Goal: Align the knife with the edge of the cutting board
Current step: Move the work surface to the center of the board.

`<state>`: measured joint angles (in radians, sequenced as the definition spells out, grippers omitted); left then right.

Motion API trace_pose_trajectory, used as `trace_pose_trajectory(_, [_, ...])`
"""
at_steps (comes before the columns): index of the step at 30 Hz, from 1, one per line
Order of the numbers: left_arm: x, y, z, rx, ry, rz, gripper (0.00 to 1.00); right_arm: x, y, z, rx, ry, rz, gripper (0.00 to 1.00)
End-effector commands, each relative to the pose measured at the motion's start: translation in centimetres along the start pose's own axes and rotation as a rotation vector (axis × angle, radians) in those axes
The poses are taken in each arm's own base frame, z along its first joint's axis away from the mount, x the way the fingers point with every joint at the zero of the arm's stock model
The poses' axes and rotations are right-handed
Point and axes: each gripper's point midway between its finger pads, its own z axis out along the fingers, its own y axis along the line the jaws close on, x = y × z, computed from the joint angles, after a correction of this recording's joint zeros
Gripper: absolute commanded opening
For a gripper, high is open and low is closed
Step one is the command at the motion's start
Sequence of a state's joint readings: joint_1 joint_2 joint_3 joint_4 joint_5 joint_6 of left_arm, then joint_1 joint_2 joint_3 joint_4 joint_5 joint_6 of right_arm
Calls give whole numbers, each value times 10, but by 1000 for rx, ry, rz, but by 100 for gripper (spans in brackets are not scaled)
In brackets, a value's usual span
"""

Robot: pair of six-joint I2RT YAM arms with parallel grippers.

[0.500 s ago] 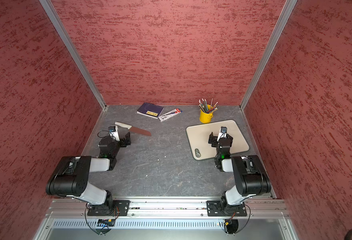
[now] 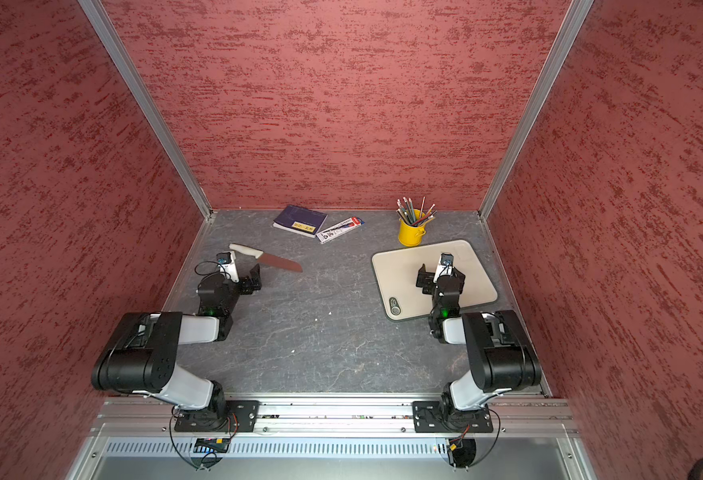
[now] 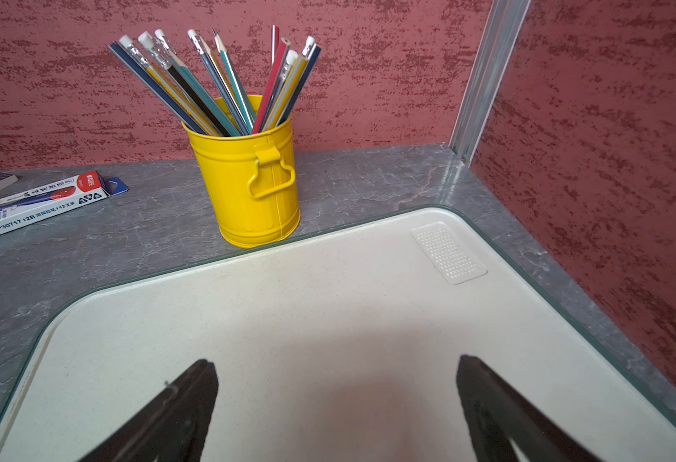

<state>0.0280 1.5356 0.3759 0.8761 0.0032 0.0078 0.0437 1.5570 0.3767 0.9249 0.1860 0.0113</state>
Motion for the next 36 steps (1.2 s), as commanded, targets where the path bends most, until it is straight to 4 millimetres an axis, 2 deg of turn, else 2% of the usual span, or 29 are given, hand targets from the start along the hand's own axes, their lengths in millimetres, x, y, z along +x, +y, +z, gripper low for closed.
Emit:
trace_pose_trajectory(1, [-6, -2, 0, 13, -19, -7, 100, -6, 0, -2, -11, -27, 14, 98])
trace_pose_trajectory(9, [-6, -2, 0, 14, -18, -6, 100, -6, 0, -2, -12, -28, 16, 98])
trace_pose_trajectory(13, [-22, 6, -12, -71, -57, -10, 100, -21, 1, -11, 28, -47, -16, 98])
trace_pose_trajectory(15, [-37, 13, -22, -118, -56, -31, 100, -43, -14, -22, 137, -62, 16, 98])
trace_pose_trajectory(18, [-57, 9, -37, -100, -34, -52, 100, -62, -38, -37, 253, -88, 130, 98])
trace_pose_trajectory(19, [-54, 16, -42, -137, 12, -121, 100, -58, -51, -46, 306, -65, 250, 99])
trace_pose_trajectory(20, [-48, 32, -49, -229, 65, -250, 100, -53, -66, -58, 386, -44, 395, 98])
trace_pose_trajectory(21, [-40, 52, -59, -354, 121, -364, 100, -55, -76, -67, 429, -20, 466, 99])
trace_pose_trajectory(22, [-23, 75, -76, -524, 186, -489, 100, -55, -78, -71, 432, 32, 476, 99])
trace_pose_trajectory(23, [-13, 86, -84, -573, 243, -539, 100, -56, -72, -68, 394, 81, 429, 98])
trace_pose_trajectory(25, [-3, 74, -78, -392, 365, -593, 100, -52, -53, -61, 306, 197, 406, 98])
trace_pose_trajectory(28, [2, 56, -83, -354, 418, -564, 100, -46, -13, -58, 108, 391, 374, 98])
trace_pose_trajectory(31, [8, 45, -90, -338, 430, -666, 100, -31, 8, -68, 29, 532, 444, 99])
trace_pose_trajectory(33, [14, 29, -87, -258, 458, -708, 100, -18, 17, -77, -3, 601, 505, 98])
trace_pose_trajectory(36, [26, -6, -84, -104, 542, -785, 100, 0, 44, -92, -108, 737, 561, 98])
